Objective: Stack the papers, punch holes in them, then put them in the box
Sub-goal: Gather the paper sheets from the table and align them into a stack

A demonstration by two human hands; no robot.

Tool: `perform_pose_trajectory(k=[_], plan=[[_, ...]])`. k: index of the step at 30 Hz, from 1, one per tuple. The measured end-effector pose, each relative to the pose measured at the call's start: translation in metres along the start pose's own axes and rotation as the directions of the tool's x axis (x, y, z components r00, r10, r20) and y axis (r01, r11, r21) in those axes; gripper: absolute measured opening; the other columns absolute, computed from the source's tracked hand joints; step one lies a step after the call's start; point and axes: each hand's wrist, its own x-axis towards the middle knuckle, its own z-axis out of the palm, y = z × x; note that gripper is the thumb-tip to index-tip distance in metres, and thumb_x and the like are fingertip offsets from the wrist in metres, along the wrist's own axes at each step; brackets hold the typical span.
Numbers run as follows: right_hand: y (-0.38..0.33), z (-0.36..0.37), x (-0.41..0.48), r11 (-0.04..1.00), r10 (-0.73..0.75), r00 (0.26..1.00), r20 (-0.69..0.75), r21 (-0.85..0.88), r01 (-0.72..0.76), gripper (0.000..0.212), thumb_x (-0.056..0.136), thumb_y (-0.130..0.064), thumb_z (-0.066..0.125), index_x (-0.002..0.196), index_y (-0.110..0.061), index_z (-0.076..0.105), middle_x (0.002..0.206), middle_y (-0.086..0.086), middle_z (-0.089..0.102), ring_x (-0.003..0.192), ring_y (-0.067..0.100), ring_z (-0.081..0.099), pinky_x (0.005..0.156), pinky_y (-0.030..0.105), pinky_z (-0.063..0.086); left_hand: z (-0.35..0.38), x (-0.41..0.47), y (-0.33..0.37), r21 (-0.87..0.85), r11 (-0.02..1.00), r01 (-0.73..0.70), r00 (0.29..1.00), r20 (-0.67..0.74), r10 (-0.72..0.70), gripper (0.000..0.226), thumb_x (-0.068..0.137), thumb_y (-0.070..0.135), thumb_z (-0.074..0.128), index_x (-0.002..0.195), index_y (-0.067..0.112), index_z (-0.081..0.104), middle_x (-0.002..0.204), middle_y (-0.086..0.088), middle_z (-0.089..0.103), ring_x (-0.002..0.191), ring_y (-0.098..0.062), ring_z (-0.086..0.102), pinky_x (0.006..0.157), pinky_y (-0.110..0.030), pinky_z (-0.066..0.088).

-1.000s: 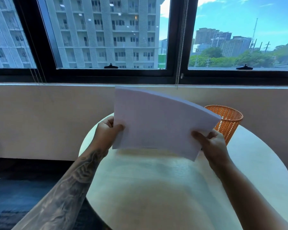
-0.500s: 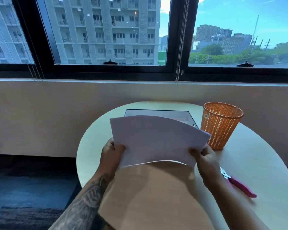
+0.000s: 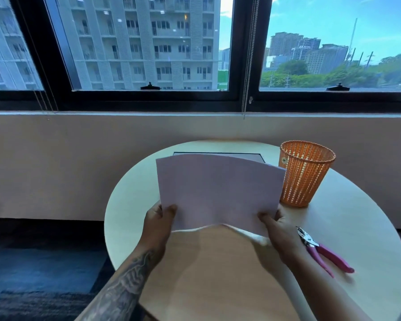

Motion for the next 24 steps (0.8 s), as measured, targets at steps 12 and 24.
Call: perform_pose_trajectory(k=[12, 24], plan=[[-0.002, -0.012, -0.005, 0.953, 0.169, 0.984, 0.05, 0.246, -0.176, 0.025, 0.096, -0.002, 0.054, 0.106, -0.015, 0.073, 0.11, 0.015, 0.076, 0.096, 0.031, 0.072, 0.09, 0.052, 0.055, -0.028, 0.006, -0.003, -0.163, 0.975, 0.148, 0.988, 0.074, -0.138, 0.016, 0.095, 0.009, 0.062, 0.107, 0.007, 0.072, 0.108, -0.016, 0.076, 0.085, -0.025, 0.073, 0.076, -0.038, 0.062], [-0.013, 0.051, -0.017, 0.821, 0.188, 0.982, -0.01, 0.55, -0.151, 0.02, 0.096, -0.005, 0.06, 0.112, -0.008, 0.071, 0.108, 0.016, 0.077, 0.093, 0.029, 0.072, 0.079, 0.041, 0.057, 0.058, -0.028, -0.009, -0.275, 0.924, 0.265, 0.933, 0.315, -0.174, 0.06, 0.08, 0.056, 0.069, 0.11, 0.004, 0.066, 0.095, -0.016, 0.071, 0.082, -0.031, 0.071, 0.063, -0.041, 0.056]])
